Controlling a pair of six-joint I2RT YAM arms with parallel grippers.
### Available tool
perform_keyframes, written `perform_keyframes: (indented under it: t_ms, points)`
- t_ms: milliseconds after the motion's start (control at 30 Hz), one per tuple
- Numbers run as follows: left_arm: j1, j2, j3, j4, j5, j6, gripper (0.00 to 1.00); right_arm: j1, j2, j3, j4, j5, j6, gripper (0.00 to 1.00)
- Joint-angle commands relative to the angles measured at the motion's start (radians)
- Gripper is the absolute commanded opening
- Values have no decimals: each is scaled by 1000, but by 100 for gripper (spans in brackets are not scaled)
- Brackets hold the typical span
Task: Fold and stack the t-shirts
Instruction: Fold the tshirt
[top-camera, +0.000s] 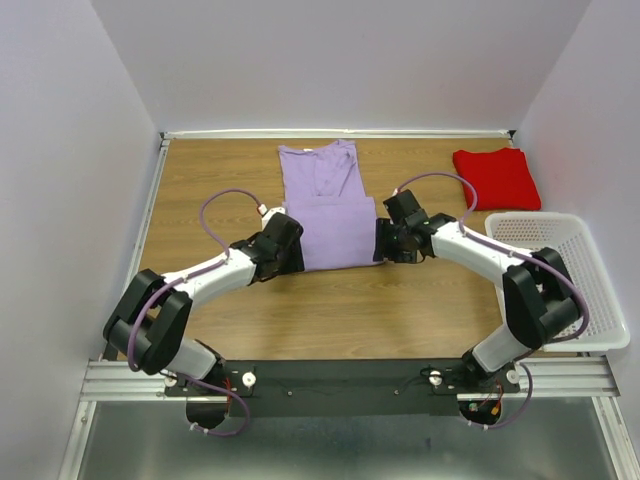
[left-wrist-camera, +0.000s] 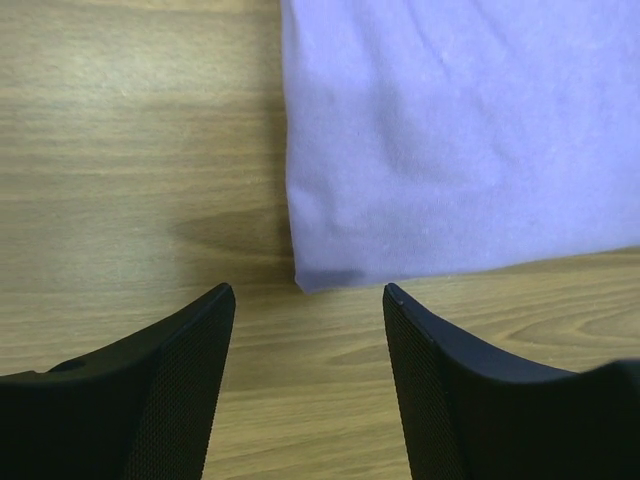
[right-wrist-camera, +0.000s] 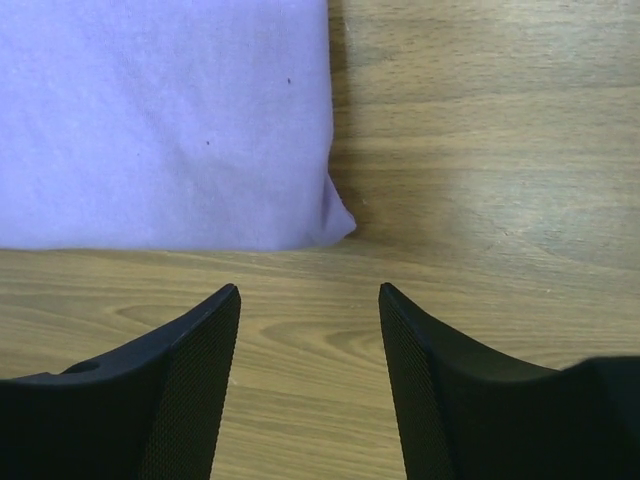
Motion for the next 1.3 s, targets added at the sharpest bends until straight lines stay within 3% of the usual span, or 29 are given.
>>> perform_keyframes:
  t_ms: [0, 233, 600, 1133, 1267]
  points:
    - [-8, 17, 28, -17, -85, -14, 68, 19, 42, 43, -17, 57, 15, 65]
    - [-9, 76, 56, -7, -72, 13, 66, 30, 102, 87, -22, 71, 4, 60]
    - [-20, 142, 54, -7, -47, 19, 53, 39, 158, 119, -33, 97, 2, 60]
    - [-28, 164, 43, -6, -35, 23, 6, 39, 220, 150, -51, 128, -5, 57]
    - [-26, 159, 39, -7, -35, 25, 0, 41, 238, 139, -54, 128, -8, 47]
